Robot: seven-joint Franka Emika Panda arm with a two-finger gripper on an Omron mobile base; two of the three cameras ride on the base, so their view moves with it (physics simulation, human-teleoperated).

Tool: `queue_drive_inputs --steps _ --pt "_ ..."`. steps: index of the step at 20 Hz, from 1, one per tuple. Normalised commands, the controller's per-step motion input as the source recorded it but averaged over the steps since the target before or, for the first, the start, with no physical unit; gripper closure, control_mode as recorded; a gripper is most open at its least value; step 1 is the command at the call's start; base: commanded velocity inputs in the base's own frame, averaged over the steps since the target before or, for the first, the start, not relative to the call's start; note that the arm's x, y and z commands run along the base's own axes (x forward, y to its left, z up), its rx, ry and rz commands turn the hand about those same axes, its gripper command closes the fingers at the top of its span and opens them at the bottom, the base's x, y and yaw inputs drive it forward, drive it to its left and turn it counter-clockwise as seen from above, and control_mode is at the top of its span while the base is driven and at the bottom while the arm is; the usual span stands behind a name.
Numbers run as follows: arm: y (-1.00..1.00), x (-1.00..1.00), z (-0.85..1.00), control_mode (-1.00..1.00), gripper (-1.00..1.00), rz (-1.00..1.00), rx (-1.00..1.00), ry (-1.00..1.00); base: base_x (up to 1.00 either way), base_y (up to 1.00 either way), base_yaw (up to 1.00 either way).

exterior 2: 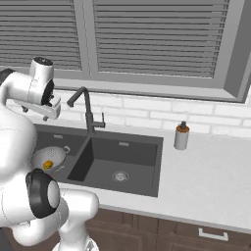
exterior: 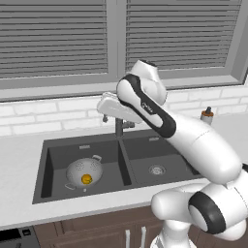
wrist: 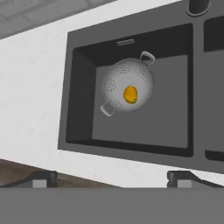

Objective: Put the colander in the sink, put the mango in the colander, and turn on the sink faucet and pour water over the colander.

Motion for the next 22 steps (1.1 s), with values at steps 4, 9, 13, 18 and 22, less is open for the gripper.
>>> queue_drive_inputs --steps 4,9,13,18,22 --pt "-0.49 0.00 0.14 -1.00 -1.00 0.00 0.21 0.00 0.00 0.00 0.00" --pt "-0.46 0.03 0.00 -1.00 -1.00 0.00 0.12 -0.02 0.00 0.00 0.00" --pt "-0.43 0.16 0.00 -1.00 -1.00 0.00 0.09 -0.07 0.00 0.00 0.00" --pt "-0.45 0.27 0.00 -1.00 -1.00 0.00 0.09 -0.02 0.00 0.00 0.00" --pt "-0.33 0.33 0.00 -1.00 -1.00 -0.01 0.05 0.00 0.00 0.00 0.00"
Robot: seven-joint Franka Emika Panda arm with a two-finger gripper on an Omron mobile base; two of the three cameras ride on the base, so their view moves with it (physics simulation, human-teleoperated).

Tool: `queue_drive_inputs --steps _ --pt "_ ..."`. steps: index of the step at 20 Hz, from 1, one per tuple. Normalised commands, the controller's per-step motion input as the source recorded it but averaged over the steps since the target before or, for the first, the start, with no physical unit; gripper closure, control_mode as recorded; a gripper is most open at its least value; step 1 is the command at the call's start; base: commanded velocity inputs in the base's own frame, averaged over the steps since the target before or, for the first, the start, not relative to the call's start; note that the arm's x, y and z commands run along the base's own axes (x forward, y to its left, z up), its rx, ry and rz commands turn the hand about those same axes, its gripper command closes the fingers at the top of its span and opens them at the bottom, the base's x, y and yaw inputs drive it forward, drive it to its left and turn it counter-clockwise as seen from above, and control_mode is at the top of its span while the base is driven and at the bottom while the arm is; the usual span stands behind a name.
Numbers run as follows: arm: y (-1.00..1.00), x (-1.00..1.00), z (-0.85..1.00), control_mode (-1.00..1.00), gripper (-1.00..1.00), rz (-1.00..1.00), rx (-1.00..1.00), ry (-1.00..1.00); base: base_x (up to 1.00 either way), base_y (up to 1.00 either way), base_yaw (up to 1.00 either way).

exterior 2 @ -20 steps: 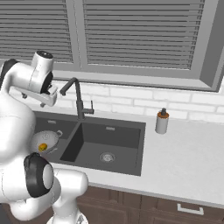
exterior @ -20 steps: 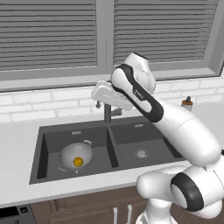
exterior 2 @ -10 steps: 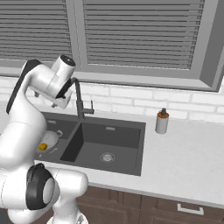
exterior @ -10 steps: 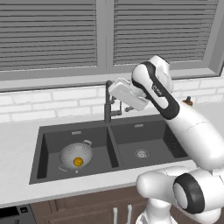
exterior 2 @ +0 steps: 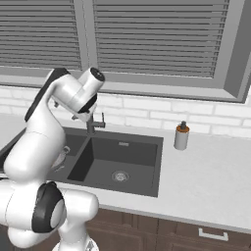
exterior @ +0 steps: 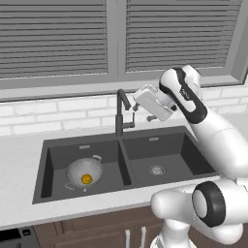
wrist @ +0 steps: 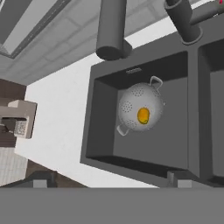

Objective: Put the colander in the sink, put the mango in the colander, and turn on the sink faucet and pour water over the colander.

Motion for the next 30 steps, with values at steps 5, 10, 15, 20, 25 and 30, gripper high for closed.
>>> queue_drive_inputs --steps 5,10,15,20,25,30 --pt "-0.22 0.46 0.00 -1.00 -1.00 -0.05 0.10 0.00 0.00 0.00 0.00" --pt "-0.20 0.43 0.00 -1.00 -1.00 -0.03 0.21 0.00 0.00 0.00 0.00" --pt "0.00 0.28 0.00 -1.00 -1.00 0.00 0.29 -0.02 0.00 0.00 0.00" --pt "0.00 0.30 0.00 -1.00 -1.00 -0.05 0.20 -0.05 0.00 0.00 0.00" --pt "0.01 0.43 -0.01 -1.00 -1.00 -0.03 0.01 0.00 0.00 0.00 0.00" --pt "0.09 0.64 -0.19 -1.00 -1.00 0.02 0.00 0.00 0.00 0.00 0.00"
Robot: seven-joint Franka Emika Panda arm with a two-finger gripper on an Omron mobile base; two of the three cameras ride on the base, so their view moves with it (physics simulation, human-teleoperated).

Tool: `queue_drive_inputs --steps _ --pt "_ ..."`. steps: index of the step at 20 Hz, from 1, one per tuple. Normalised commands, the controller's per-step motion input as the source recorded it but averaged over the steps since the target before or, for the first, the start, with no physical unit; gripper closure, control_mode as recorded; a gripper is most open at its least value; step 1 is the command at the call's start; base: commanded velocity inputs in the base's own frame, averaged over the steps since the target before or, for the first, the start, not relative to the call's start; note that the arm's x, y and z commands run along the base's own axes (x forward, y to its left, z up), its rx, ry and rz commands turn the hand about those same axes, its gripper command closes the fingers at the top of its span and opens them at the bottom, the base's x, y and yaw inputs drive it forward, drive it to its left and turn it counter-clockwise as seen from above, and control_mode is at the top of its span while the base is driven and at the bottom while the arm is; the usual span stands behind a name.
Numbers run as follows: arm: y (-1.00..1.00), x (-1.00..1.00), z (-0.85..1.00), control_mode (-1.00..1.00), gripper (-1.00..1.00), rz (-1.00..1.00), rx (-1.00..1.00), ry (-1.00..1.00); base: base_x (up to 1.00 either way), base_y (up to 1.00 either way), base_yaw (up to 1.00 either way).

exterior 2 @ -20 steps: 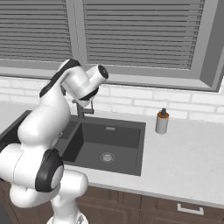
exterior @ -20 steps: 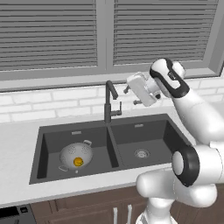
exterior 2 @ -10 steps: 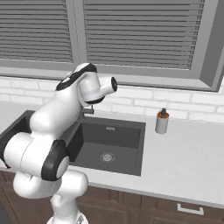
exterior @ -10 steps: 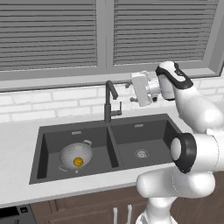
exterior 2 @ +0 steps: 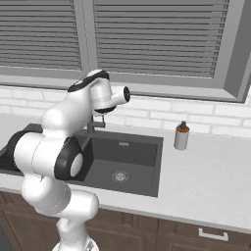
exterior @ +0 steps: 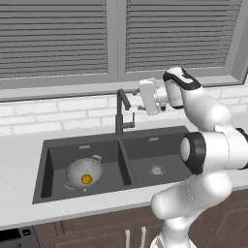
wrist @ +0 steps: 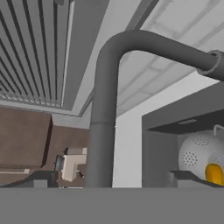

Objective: Put the colander in the sink, put the mango in the colander, and turn on the sink faucet and pour water over the colander.

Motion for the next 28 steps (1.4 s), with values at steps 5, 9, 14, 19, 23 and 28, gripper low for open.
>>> queue_drive_inputs --steps 5,9,14,19,23,28 --pt "0.05 0.14 -0.01 -1.00 -1.00 0.06 0.03 -0.01 0.00 0.00 0.00" --pt "0.28 0.06 0.00 -1.00 -1.00 0.02 0.03 -0.01 0.00 0.00 0.00" --pt "0.46 0.00 0.00 -1.00 -1.00 0.00 0.01 -0.05 0.00 0.00 0.00" --pt "0.46 0.00 0.00 -1.00 -1.00 0.00 0.01 -0.01 0.00 0.00 0.00" --pt "0.46 0.23 -0.01 -1.00 -1.00 0.00 0.02 0.00 0.00 0.00 0.00" --pt "0.56 0.52 -0.09 -1.00 -1.00 0.00 0.01 0.00 0.00 0.00 0.00"
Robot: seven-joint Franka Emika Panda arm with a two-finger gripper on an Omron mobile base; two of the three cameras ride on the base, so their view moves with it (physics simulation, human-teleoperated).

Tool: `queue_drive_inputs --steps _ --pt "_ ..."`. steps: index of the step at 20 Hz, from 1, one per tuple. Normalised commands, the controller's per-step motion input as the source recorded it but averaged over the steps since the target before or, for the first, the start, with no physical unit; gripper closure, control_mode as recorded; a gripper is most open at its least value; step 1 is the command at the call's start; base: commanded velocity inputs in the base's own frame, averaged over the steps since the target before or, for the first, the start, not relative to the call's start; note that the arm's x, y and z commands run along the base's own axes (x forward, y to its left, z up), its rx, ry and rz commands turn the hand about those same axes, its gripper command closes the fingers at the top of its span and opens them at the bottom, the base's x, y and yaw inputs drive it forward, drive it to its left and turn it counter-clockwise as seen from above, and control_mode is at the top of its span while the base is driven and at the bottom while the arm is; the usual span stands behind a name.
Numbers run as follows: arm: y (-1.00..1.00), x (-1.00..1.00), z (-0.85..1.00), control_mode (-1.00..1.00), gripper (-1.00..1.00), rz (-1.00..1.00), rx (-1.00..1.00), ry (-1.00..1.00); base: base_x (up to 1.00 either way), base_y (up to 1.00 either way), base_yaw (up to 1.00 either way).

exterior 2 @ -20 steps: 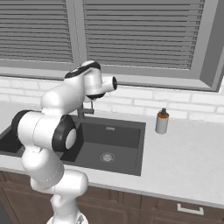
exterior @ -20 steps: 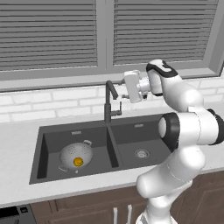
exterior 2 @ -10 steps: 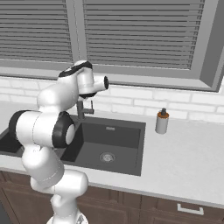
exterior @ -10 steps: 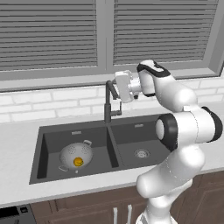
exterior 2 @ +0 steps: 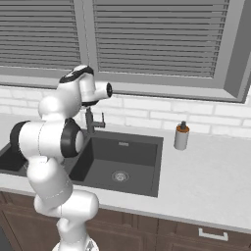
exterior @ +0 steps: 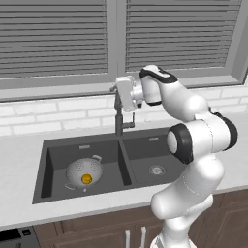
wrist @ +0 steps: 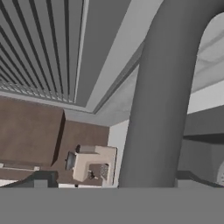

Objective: Put the colander in the sink, put the mango in the colander, and turn on the sink faucet and pour water over the colander.

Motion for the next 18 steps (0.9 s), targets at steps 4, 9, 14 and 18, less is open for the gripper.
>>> queue_drive_inputs --steps 4,9,14,18 --pt "0.78 0.57 -0.14 -1.00 -1.00 -0.03 0.00 0.00 0.00 0.00 0.00" --pt "0.81 0.45 -0.24 -1.00 -1.00 -0.05 0.00 0.00 0.00 0.00 0.00" --pt "0.47 0.11 -0.22 -1.00 -1.00 -0.04 0.00 0.00 0.00 0.00 0.00" --pt "0.33 0.05 -0.16 -1.00 -1.00 -0.05 0.01 0.00 0.00 0.00 0.00"
